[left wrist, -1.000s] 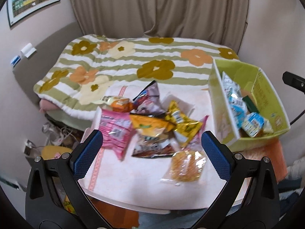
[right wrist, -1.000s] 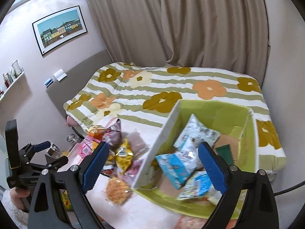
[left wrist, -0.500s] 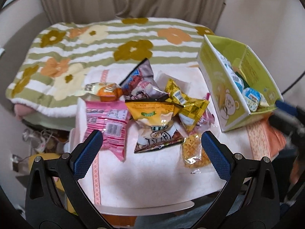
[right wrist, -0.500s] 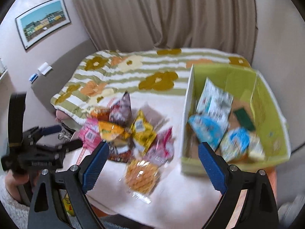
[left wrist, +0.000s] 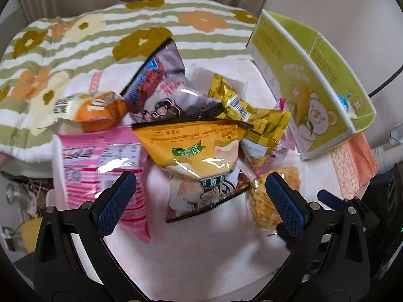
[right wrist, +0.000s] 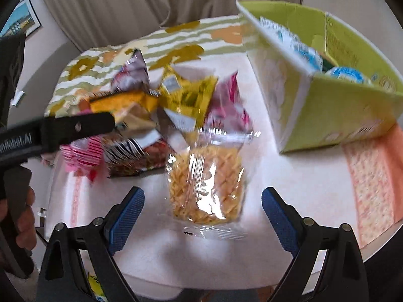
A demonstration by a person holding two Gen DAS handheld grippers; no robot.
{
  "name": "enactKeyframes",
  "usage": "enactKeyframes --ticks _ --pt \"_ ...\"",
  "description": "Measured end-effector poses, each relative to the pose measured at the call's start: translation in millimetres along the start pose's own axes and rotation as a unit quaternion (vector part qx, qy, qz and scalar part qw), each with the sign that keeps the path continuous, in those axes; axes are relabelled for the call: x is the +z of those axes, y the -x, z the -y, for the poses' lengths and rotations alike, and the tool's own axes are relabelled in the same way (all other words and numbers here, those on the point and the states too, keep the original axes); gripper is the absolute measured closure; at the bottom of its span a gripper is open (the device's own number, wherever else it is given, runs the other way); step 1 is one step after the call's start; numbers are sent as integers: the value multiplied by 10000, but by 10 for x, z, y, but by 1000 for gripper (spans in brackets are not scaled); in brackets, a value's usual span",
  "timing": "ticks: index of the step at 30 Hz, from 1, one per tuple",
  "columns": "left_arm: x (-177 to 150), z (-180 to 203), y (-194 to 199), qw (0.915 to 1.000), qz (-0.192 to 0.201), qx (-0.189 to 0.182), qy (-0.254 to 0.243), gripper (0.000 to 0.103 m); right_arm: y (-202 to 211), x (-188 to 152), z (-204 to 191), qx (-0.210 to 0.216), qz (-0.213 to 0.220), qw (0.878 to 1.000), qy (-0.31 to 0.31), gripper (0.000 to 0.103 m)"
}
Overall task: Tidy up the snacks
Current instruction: 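Grasp the yellow chip bag with the left tool while the right tool grasps the wrapped waffle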
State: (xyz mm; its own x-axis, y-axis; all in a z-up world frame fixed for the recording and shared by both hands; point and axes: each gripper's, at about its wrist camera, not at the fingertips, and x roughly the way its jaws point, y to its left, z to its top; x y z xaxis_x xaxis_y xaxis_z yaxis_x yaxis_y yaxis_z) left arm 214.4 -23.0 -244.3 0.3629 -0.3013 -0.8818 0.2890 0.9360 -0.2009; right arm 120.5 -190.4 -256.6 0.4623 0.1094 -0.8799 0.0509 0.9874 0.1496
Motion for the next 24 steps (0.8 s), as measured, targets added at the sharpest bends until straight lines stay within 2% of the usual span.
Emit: enactKeyframes --ticks 3,5,10,14,18,20,24 --pt "5 -2 -180 9999 -119 -36 -12 8 -140 -36 -21 -87 -51 9999 -22 10" --pt "10 7 -270 9998 -191 -31 -3 20 -185 -36 12 -51 -58 9999 -137 10" --pt "46 17 -434 9995 -307 -23 22 23 -260 3 66 -103 -22 9996 -276 10" --pt "36 -4 -510 9994 -350 41 13 33 -302 12 47 -108 -16 9992 -387 10" --pt "33 -12 -504 9995 -317 -8 4 38 -317 2 30 -86 24 9993 -369 10" --pt "28 -9 -478 9995 -326 -51 11 44 -347 20 -1 -85 24 9993 -367 10" --pt "11 -9 -427 9994 -335 -42 7 47 -358 55 -39 -111 20 9996 -274 10"
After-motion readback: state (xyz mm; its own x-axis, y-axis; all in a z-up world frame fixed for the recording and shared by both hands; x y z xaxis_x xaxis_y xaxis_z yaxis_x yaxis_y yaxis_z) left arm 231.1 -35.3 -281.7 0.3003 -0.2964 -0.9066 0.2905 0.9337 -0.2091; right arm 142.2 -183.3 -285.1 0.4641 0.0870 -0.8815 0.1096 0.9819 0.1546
